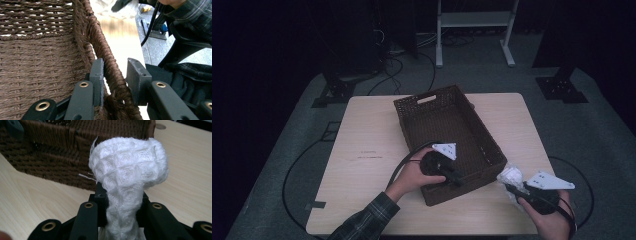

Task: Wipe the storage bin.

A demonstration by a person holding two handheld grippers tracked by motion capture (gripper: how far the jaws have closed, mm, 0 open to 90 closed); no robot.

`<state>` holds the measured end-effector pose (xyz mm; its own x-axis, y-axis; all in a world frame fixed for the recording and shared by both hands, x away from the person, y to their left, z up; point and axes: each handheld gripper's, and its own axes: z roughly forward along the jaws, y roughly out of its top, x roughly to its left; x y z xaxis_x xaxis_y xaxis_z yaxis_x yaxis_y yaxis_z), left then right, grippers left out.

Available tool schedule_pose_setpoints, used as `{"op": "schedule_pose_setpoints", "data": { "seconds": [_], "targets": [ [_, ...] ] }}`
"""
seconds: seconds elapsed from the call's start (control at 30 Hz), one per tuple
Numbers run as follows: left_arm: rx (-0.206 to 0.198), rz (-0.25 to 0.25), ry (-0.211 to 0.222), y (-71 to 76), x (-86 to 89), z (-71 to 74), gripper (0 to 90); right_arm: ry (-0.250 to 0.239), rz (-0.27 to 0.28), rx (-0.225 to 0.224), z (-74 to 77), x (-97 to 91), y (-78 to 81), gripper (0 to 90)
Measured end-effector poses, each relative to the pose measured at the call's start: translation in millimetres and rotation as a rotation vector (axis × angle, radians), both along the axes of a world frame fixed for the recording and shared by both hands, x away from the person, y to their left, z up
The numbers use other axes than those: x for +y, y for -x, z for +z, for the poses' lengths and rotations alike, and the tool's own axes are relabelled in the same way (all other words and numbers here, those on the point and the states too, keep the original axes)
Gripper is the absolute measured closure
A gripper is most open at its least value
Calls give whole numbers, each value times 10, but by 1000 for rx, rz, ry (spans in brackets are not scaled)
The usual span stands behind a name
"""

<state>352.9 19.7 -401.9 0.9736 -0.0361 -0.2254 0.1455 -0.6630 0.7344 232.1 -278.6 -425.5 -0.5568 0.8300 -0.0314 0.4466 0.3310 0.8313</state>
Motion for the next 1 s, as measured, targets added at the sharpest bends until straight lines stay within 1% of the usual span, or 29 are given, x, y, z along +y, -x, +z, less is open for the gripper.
{"op": "schedule_pose_setpoints", "data": {
  "seconds": [0.07, 0.17, 0.27, 0.37, 0.43, 0.53, 0.67, 0.73, 0.8, 0.83, 0.87, 1.0],
  "targets": [
    [4, 0, 0, -2, 0, -1, 669, -3, -3, -22, 57, 22, -10, 727],
    [8, 0, 0, -4, 1, -4, 669, -8, -8, -39, 107, 55, -47, 735],
    [10, -1, 1, -5, 6, -7, 667, -8, -11, -33, 93, 89, -144, 738],
    [8, -1, 2, -9, 5, -7, 668, 3, -5, -16, 18, 128, -257, 741],
    [8, -2, 0, -13, 4, -6, 668, 4, -4, -3, -25, 128, -295, 742],
    [7, -1, 1, -14, 0, -8, 669, 0, -3, 9, -67, 111, -327, 742],
    [11, -1, -4, -14, 0, -7, 670, 8, -7, 32, -140, 116, -348, 741],
    [11, -2, -5, -15, 0, -7, 670, 13, -7, 45, -184, 125, -365, 741],
    [12, -2, -5, -16, -1, -7, 670, 32, -7, 64, -254, 140, -390, 740],
    [13, -1, -3, -16, -2, -9, 670, 31, -4, 69, -277, 141, -398, 741],
    [14, -1, -2, -16, -2, -9, 670, 29, -7, 77, -289, 145, -400, 741],
    [13, -2, -5, -16, -1, -8, 669, 29, -7, 87, -326, 145, -411, 740]
  ]
}}
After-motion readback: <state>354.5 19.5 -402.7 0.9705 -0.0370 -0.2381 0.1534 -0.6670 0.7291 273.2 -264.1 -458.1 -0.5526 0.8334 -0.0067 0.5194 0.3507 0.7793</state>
